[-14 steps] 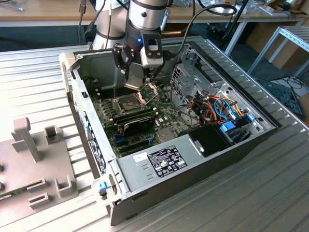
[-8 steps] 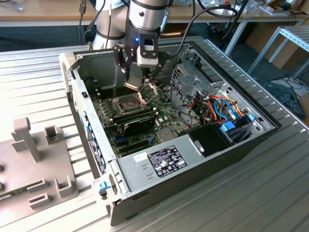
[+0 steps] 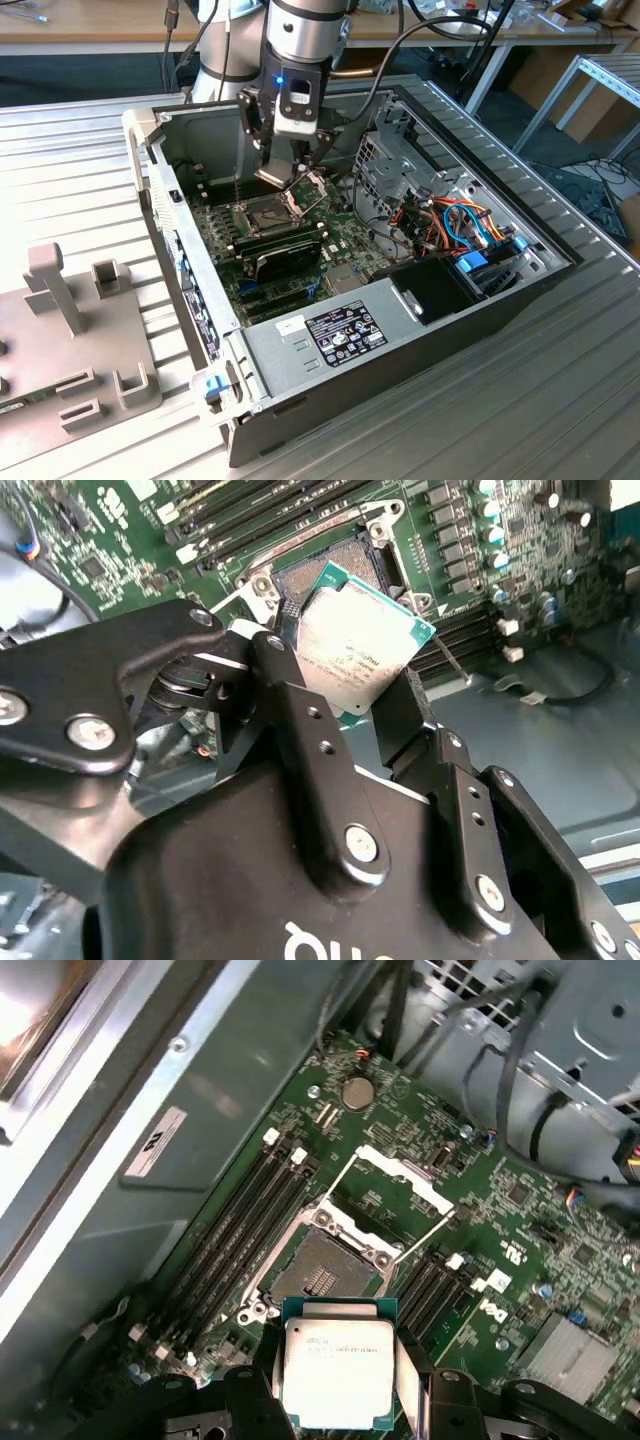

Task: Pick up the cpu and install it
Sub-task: 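Place the cpu into insertion slot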

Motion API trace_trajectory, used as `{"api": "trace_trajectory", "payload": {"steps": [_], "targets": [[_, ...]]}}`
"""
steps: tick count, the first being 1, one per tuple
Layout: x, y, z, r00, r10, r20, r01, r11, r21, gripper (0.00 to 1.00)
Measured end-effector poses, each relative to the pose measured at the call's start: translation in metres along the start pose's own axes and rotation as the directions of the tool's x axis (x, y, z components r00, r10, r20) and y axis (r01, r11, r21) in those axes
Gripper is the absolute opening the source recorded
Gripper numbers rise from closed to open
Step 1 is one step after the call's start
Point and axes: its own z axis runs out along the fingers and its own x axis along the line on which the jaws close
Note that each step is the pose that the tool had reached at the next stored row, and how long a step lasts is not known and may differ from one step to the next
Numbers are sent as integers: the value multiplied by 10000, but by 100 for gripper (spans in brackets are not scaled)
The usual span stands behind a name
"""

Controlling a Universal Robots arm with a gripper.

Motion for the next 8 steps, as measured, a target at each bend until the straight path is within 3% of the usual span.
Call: {"api": "trace_trajectory", "payload": {"steps": [3, 8], "targets": [[0, 0, 2, 9964, 842, 8, -842, 9964, -7, 55], [0, 0, 5, 9849, 1733, 16, -1733, 9849, -14, 55]]}}
